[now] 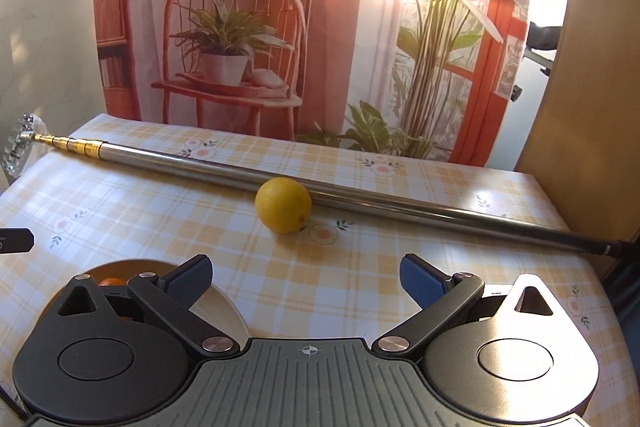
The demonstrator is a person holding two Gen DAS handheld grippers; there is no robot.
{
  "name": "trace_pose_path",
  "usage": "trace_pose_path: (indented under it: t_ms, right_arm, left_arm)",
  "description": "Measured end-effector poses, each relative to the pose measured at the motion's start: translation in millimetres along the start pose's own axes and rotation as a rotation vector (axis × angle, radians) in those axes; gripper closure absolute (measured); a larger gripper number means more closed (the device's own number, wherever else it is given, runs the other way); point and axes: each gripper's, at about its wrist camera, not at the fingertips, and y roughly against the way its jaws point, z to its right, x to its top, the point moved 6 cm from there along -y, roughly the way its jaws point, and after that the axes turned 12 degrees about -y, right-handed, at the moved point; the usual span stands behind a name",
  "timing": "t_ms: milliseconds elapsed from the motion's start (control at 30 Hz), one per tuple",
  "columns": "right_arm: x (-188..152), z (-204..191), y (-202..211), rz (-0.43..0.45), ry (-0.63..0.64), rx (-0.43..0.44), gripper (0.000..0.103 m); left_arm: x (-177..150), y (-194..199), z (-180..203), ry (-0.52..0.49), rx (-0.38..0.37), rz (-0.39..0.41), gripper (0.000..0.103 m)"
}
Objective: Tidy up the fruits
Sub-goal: 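Move the open right gripper to the last lemon beside the pole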
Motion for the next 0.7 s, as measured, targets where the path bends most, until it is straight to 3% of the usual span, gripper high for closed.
trace_pose_path:
  t_ms: [133, 433, 600, 700]
  right_arm:
    - [3, 1, -6, -0.019, -0.018, 0.044, 0.011]
    - [10, 0, -32, -0.017, -0.023, 0.164, 0.016]
    - [20, 12, -55, 0.066, -0.061, 0.184, 0.017]
    - [23, 26, -76, 0.088, -0.109, 0.19, 0.028]
  left_arm:
    - [4, -3, -9, 0.033, -0.004, 0.003, 0.009]
    - [13, -14, -13, 0.041, -0.003, 0.007, 0.009]
    - [17, -24, -14, 0.036, 0.022, -0.001, 0.009]
    - [18, -29, -14, 0.036, 0.027, -0.005, 0.009]
